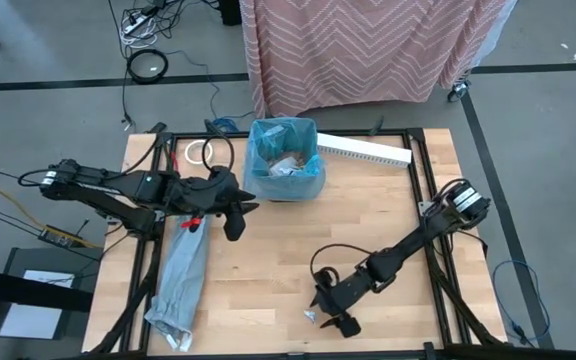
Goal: Place trash/remove bag and relplace
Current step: Put the white paper into the trash bin
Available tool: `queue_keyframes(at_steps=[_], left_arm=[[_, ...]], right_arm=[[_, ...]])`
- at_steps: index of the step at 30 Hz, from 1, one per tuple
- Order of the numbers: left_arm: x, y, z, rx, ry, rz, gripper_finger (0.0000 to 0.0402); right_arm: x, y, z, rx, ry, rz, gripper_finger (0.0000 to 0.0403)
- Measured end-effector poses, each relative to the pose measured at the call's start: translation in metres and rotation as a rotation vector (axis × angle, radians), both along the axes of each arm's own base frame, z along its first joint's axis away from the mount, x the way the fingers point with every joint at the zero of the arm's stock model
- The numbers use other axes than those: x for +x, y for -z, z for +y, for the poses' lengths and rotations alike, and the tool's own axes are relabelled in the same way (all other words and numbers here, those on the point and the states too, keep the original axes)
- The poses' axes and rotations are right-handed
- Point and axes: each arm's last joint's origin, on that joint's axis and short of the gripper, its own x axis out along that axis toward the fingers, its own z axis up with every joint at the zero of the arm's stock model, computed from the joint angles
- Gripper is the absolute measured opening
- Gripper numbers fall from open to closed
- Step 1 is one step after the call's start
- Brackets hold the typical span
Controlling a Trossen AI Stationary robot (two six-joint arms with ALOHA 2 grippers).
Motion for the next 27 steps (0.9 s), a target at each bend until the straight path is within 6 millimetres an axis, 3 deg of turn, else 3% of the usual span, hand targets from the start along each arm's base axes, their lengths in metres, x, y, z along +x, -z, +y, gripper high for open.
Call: queue_keyframes(at_steps=[6,17,21,27], left_arm=[[0.0,0.0,0.0,0.001,-0.002,0.0,0.0121],[0.001,0.001,0.0,0.001,-0.014,0.0,0.0121],[0.004,0.003,0.0,0.002,-0.021,0.004,0.0121],[0.009,0.007,-0.001,-0.01,-0.03,0.017,0.0121]], right_arm=[[0.004,0.027,0.003,-0.044,-0.034,0.024,0.0286],[0.014,0.034,-0.005,-0.077,0.058,-0.037,0.0275],[0.016,0.035,-0.009,-0.094,0.081,-0.033,0.023],[0.016,0.035,-0.01,-0.101,0.095,-0.028,0.0129]])
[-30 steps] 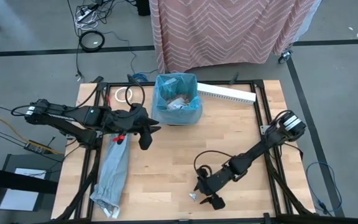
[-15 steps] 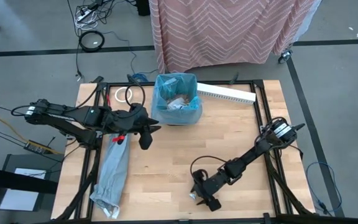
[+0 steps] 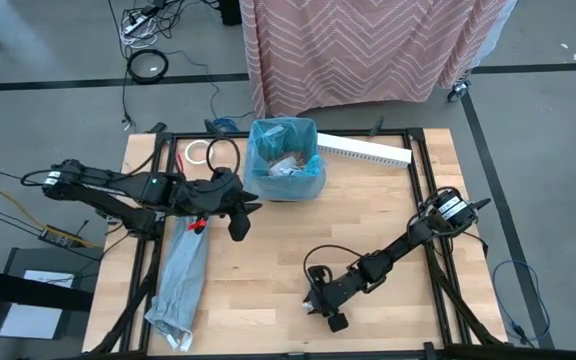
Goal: Place trash/remove bag and relplace
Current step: Put the white paper into the trash bin
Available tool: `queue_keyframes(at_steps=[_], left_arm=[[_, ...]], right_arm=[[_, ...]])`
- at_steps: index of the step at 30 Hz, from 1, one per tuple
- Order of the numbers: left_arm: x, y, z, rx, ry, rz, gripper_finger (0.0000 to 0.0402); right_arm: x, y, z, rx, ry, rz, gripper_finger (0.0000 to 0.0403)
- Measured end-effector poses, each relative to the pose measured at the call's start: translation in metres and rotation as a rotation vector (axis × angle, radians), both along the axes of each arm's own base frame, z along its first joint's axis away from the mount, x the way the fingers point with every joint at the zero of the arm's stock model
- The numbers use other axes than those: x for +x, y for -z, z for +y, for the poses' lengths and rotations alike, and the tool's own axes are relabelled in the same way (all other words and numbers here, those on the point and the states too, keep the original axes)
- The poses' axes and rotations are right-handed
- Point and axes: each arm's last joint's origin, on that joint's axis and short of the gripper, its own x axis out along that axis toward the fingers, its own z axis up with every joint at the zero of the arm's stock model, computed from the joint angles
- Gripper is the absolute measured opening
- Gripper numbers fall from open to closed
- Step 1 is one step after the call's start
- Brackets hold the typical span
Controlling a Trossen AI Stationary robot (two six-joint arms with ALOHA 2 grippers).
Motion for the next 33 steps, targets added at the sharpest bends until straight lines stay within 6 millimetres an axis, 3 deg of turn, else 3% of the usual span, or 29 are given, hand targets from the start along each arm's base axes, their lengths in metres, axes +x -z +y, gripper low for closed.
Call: queue_keyframes(at_steps=[5,11,15,18,24,33], left_arm=[[0.004,0.002,-0.004,-0.006,0.013,-0.002,0.0121],[0.007,0.0,-0.007,-0.031,0.012,-0.043,0.0121],[0.01,-0.006,-0.007,-0.047,0.016,-0.111,0.0121],[0.012,-0.011,-0.008,-0.034,0.032,-0.16,0.0121],[0.01,-0.026,-0.007,0.027,0.056,-0.271,0.0121],[-0.01,-0.057,0.002,0.209,-0.051,-0.44,0.0121]], right_arm=[[0.0,0.0,-0.001,0.033,0.044,0.016,0.0018],[-0.002,-0.009,-0.001,0.096,0.107,0.038,0.0017],[0.003,-0.05,0.0,0.107,0.097,-0.036,0.0007],[0.004,-0.084,-0.007,0.0,0.11,-0.081,0.0008],[0.012,-0.153,-0.053,-0.239,0.164,-0.131,0.0004],[0.014,-0.246,-0.16,-0.294,0.505,-0.316,0.0001]])
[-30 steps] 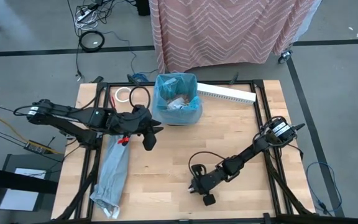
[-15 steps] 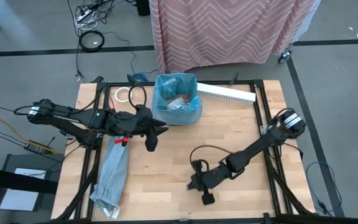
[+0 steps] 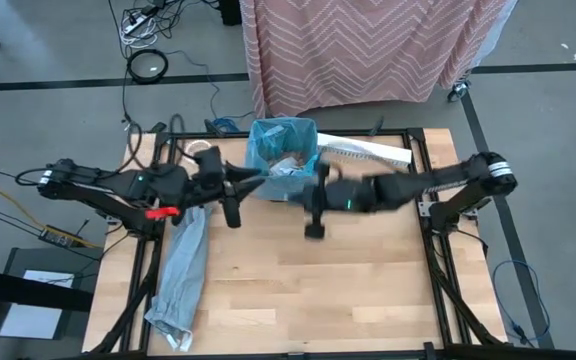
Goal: Place trash/remove bag and relplace
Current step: Put the white paper into the trash bin, then remove the blue trash bag from the trash bin
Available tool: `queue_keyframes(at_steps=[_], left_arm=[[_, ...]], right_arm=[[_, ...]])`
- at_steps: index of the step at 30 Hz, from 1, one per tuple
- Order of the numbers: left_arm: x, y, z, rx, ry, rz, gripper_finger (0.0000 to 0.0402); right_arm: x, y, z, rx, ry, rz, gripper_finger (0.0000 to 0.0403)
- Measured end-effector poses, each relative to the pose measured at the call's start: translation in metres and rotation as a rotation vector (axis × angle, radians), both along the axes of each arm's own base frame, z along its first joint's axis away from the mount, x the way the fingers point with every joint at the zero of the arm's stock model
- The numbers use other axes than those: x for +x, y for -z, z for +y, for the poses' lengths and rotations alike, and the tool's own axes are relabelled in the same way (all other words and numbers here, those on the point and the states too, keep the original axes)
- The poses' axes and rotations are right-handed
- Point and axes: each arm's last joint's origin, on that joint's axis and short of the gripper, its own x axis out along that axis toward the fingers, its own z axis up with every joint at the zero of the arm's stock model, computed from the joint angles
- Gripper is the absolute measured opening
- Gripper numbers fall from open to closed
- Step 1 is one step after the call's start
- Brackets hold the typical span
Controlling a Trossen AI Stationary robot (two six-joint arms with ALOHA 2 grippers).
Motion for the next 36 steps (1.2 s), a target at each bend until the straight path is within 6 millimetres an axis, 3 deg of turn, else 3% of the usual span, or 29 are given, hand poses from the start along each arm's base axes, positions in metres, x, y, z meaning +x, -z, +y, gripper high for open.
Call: queue_keyframes(at_steps=[4,7,14,25,31,36], left_arm=[[-0.01,-0.011,0.005,0.045,-0.123,-0.059,0.0121],[-0.017,-0.017,0.008,0.046,-0.205,-0.089,0.0121],[-0.026,-0.017,0.016,0.058,-0.355,-0.052,0.0121],[-0.024,-0.005,0.046,-0.073,-0.409,-0.027,0.0121],[-0.025,-0.005,0.058,-0.071,-0.463,-0.025,0.0122],[-0.028,0.005,0.069,-0.162,-0.436,0.034,0.0122]], right_arm=[[-0.002,-0.029,-0.044,0.015,0.103,-0.09,0.0001],[-0.001,-0.039,-0.073,0.029,0.134,-0.116,0.0001],[0.001,-0.036,-0.123,0.071,0.202,-0.107,0.0004],[-0.012,-0.028,-0.165,0.099,0.15,-0.043,0.0118],[-0.017,-0.028,-0.175,0.117,0.131,-0.046,0.0173],[-0.037,-0.03,-0.175,0.147,0.158,0.047,0.0192]])
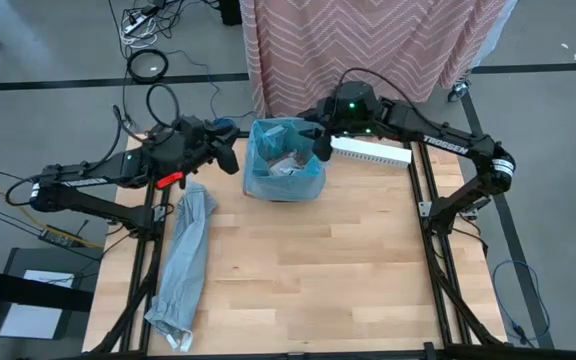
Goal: Place trash/remove bag and relplace
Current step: Remove the blue trash bag from the trash bin
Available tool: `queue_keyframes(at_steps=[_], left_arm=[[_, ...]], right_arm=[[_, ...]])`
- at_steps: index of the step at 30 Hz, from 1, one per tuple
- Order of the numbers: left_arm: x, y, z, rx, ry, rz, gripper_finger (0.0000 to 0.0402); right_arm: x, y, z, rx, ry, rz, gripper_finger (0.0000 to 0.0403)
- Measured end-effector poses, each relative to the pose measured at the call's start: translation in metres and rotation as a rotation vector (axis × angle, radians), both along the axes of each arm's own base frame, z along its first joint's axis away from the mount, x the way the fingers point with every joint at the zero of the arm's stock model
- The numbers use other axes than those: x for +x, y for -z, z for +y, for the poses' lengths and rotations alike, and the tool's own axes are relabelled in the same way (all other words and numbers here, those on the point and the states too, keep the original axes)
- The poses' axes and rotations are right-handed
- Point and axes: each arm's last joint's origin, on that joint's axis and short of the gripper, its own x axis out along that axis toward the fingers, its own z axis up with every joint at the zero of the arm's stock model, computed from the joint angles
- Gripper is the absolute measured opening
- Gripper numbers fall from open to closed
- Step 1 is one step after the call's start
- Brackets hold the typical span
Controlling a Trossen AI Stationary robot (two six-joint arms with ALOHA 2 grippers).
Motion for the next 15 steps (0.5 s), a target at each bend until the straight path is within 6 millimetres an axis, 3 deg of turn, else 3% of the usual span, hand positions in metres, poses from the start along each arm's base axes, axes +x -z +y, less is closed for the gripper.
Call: queue_keyframes(at_steps=[6,15], left_arm=[[-0.008,0.014,0.006,-0.15,0.001,0.063,0.0122],[-0.011,0.031,0.006,-0.277,0.008,0.012,0.0123]], right_arm=[[-0.036,0.024,-0.014,0.135,0.043,0.324,0.0192],[-0.057,0.082,-0.03,0.35,0.044,0.423,0.0192]])
